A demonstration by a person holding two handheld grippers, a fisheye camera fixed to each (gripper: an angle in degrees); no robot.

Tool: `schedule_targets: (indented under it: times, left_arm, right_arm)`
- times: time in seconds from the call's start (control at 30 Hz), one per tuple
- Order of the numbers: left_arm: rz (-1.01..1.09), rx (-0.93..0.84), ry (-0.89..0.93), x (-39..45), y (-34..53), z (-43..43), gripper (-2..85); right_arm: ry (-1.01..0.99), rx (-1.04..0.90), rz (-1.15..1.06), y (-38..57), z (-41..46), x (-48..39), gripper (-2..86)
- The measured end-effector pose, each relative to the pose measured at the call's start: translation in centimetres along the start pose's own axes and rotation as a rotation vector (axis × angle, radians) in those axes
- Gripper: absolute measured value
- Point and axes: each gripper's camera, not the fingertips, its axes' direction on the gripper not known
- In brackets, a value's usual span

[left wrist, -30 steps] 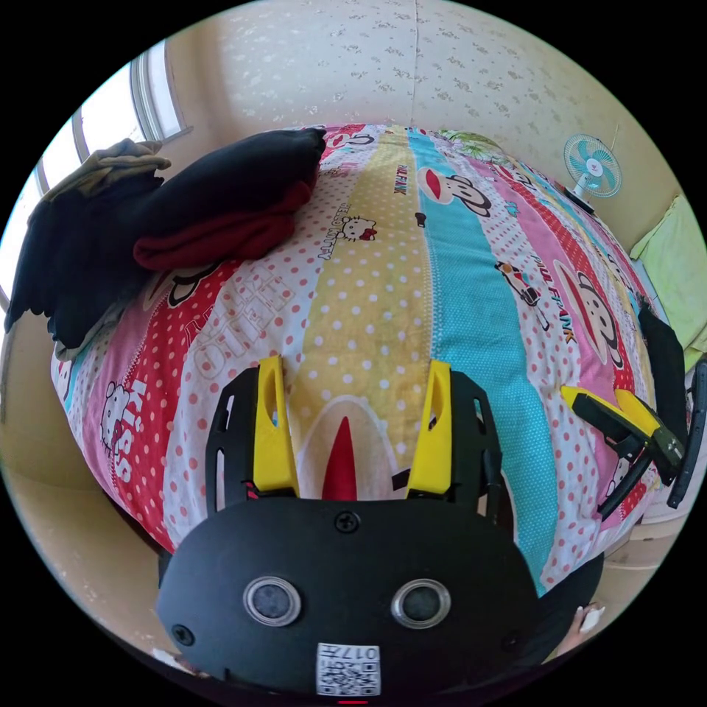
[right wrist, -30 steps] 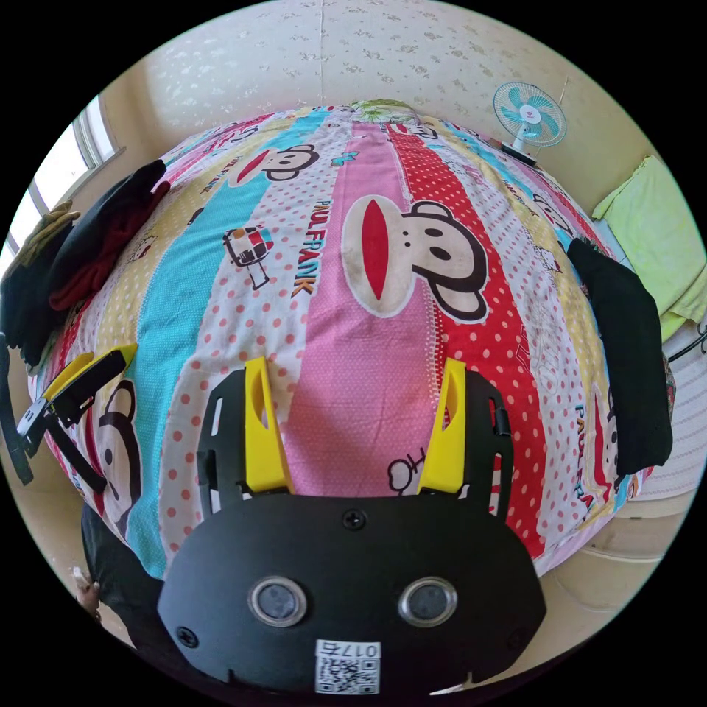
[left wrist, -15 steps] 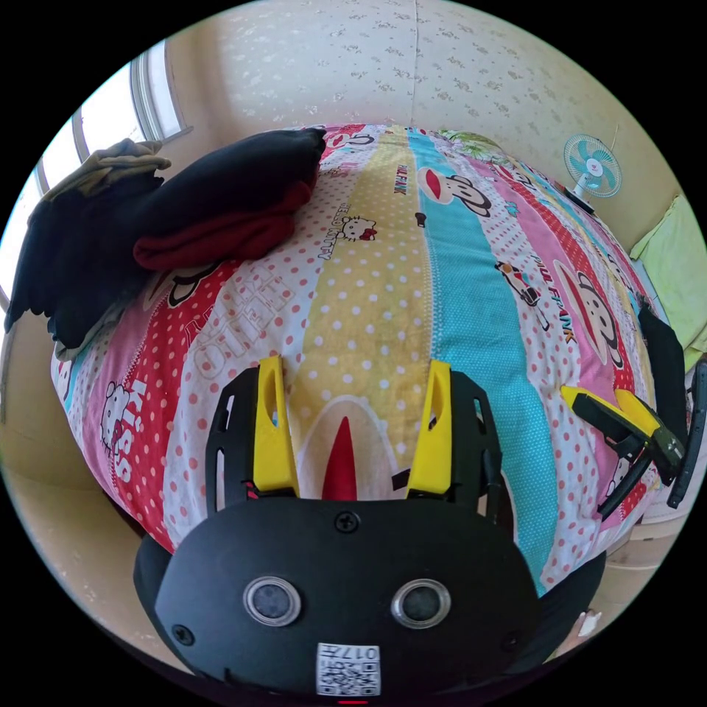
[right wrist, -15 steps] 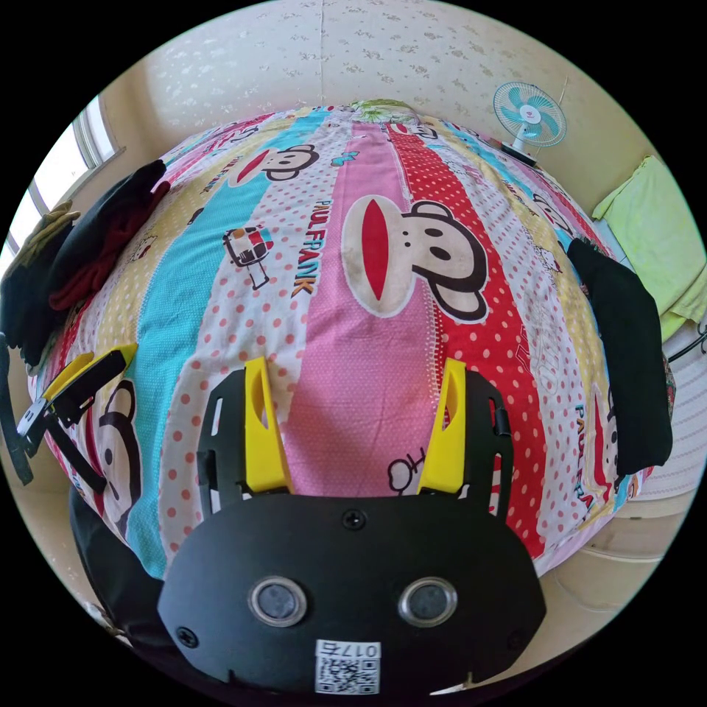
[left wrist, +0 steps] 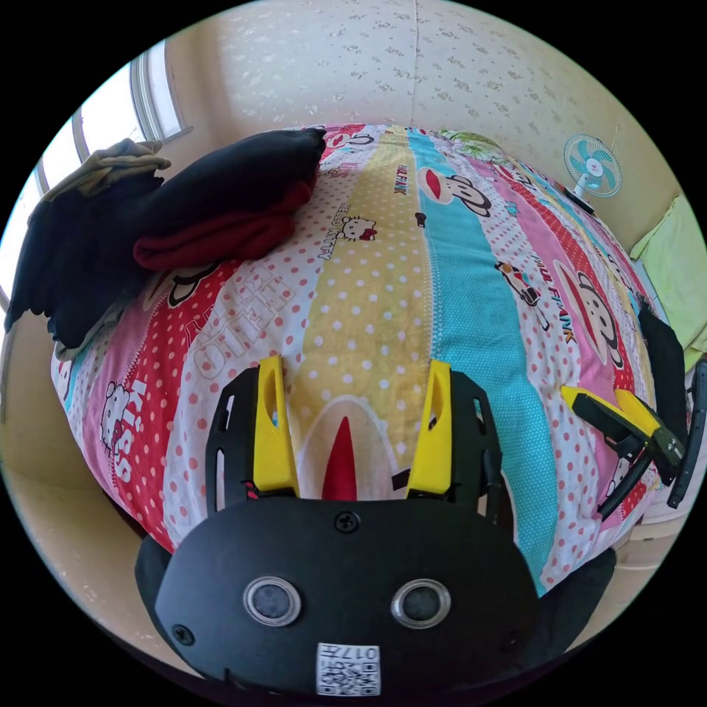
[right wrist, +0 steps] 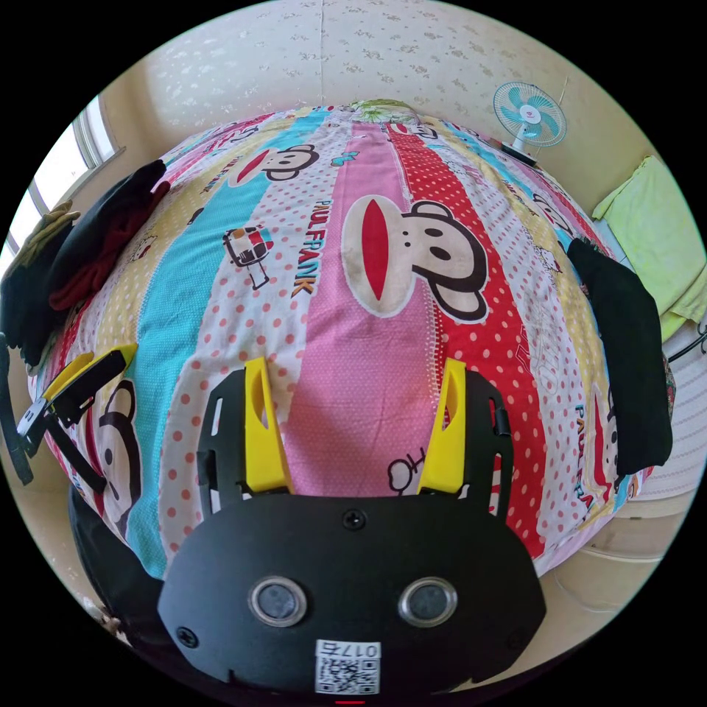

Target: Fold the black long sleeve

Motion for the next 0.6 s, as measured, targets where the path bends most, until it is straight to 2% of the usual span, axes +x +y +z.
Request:
schedule_targets:
  times: [0.6]
  left_arm:
    - [-0.002, 0.001, 0.001, 0.6, 1.0, -2.0, 25.4]
  right_arm:
    - [0.000, -0.001, 0.000, -0.3, -1.0, -0.7, 30.6]
